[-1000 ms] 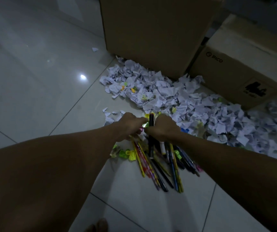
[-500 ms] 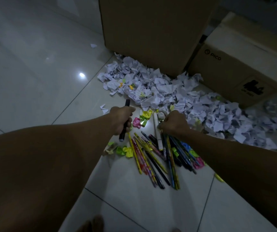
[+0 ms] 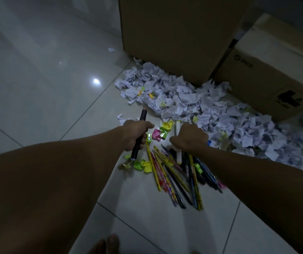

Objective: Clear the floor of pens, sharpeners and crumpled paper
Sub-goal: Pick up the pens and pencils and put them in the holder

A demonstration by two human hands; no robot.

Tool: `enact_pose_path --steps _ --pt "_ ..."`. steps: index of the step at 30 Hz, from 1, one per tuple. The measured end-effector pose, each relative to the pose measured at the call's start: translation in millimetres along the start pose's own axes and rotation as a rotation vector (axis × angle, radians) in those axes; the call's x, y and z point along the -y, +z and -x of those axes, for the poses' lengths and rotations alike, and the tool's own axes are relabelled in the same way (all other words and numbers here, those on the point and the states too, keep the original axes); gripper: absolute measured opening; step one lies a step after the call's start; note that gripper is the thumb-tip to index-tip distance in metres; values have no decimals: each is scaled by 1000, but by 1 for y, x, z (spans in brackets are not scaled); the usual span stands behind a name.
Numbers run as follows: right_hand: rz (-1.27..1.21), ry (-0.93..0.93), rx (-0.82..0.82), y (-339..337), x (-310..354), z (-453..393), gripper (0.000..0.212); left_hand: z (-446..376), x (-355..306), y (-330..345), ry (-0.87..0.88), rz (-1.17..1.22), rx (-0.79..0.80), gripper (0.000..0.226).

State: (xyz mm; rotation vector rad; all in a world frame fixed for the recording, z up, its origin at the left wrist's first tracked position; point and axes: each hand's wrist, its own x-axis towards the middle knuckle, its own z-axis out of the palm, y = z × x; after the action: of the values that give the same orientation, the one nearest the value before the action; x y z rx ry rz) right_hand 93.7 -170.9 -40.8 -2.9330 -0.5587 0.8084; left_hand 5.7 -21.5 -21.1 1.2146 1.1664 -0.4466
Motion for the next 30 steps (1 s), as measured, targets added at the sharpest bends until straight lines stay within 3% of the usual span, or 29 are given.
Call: enact_pose_path --steps 3,6,9,12,15,20,25,30 --pt "-395 -74 58 -5 2 -3 43 5 -4 6 32 14 47 35" --pt "-749 -101 231 -20 6 2 34 7 -9 17 69 9 155 39" --pt "-811 -166 336 -35 -1 12 29 7 -13 32 63 -15 194 33" --pt "-852 -119 307 -41 -15 18 30 7 -18 42 60 -7 154 35" --pt "-783 0 206 -33 -33 18 25 7 -19 43 77 95 76 30" --pt "-268 -27 61 -2 -69 23 36 9 -15 35 40 104 91 21" --pt "-156 7 85 14 -69 29 61 20 -12 30 26 -3 115 11" --pt "-248 57 113 18 -59 24 53 24 -9 20 26 -30 119 25"
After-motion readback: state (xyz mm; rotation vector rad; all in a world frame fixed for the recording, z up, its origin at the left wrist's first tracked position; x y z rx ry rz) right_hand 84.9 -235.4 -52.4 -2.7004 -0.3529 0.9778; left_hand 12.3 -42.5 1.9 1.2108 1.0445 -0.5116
